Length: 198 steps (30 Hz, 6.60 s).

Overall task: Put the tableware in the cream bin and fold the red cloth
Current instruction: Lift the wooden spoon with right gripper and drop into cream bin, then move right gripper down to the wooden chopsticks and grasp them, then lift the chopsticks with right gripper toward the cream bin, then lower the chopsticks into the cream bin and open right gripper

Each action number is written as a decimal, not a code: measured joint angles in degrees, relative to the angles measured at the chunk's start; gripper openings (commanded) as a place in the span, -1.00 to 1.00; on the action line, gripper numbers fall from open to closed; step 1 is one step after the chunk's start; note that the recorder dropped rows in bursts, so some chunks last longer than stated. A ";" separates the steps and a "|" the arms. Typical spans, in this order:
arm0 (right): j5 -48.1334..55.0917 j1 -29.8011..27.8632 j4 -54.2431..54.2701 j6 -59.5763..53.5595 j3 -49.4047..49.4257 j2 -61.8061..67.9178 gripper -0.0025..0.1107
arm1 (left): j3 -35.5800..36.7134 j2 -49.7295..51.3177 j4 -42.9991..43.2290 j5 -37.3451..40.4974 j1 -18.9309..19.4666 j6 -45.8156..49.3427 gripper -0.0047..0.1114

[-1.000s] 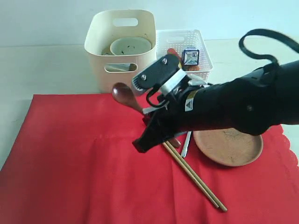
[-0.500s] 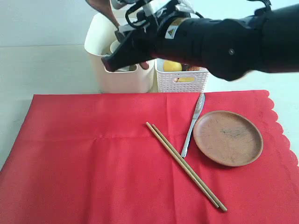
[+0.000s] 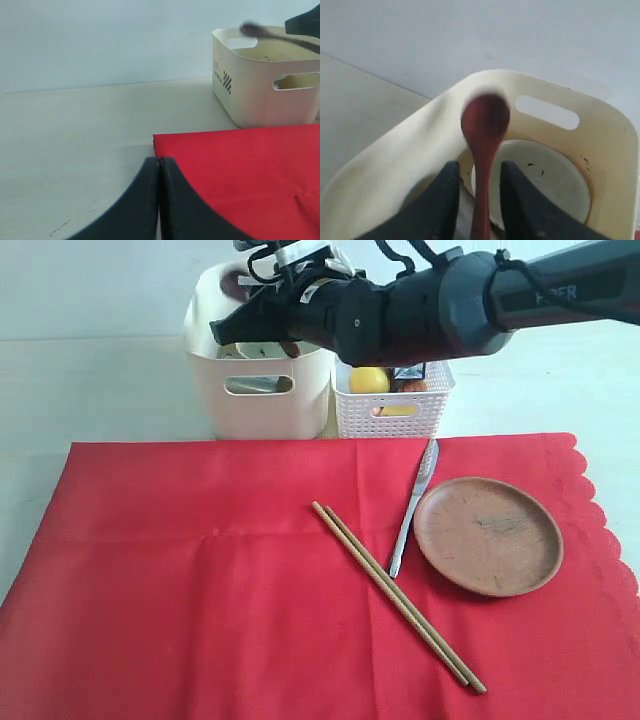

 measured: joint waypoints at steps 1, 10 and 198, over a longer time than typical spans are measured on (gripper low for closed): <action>-0.01 0.00 0.39 -0.70 0.00 0.10 -0.14 | 0.00 0.00 0.00 0.00 0.00 0.00 -0.88; 4.77 -0.10 3.72 -2.10 -0.10 -0.37 -0.02 | 0.00 0.00 0.00 0.00 0.00 0.00 -0.88; -3.62 -0.83 5.82 -10.34 -7.80 1.31 -0.86 | 0.00 0.00 0.00 0.00 0.00 0.00 -0.88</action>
